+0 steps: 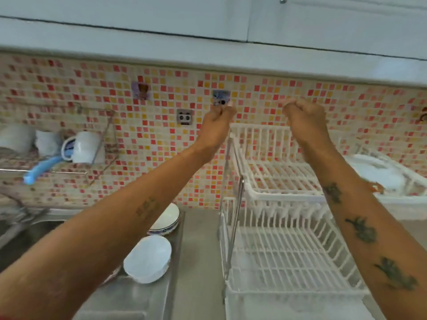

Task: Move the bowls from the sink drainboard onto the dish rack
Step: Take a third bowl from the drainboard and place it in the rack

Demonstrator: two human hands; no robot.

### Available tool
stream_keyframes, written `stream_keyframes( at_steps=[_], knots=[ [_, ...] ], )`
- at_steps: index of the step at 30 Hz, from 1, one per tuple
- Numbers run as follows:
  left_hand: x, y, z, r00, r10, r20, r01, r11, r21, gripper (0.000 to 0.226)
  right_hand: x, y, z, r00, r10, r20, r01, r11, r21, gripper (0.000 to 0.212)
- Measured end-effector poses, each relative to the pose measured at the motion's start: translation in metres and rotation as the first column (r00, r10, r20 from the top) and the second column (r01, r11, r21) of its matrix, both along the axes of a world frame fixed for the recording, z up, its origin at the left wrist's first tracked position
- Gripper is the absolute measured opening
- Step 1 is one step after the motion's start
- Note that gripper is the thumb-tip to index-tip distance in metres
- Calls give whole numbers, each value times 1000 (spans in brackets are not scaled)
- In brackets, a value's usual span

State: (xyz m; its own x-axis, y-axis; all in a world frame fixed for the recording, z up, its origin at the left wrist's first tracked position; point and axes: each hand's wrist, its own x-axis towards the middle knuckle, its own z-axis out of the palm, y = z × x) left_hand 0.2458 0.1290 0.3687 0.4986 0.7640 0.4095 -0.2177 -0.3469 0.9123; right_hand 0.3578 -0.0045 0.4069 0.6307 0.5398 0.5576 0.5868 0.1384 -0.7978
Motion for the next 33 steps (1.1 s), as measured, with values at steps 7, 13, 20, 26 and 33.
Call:
stream_keyframes(
  at_steps=[7, 13, 20, 26, 33],
  knots=[
    [-150, 56, -52, 917, 398, 31, -381, 896, -230, 32, -128, 80, -24, 915, 398, -70, -402, 914, -59, 27],
    [-234, 66, -130, 800, 597, -51, -555, 707, -438, 40, -185, 136, -88, 810, 524, -262, -581, 777, -241, 33],
    [-254, 41, -259, 736, 646, -200, -558, 413, -720, 42, -187, 178, -201, 780, 340, -525, -592, 672, -445, 22],
    [-232, 13, -342, 723, 629, -285, -517, 220, -828, 42, -169, 180, -287, 805, 280, -524, -583, 541, -606, 49],
    [-201, 12, -373, 748, 594, -295, -485, 187, -854, 32, -168, 177, -337, 788, 317, -528, -605, 558, -567, 42]
  ],
)
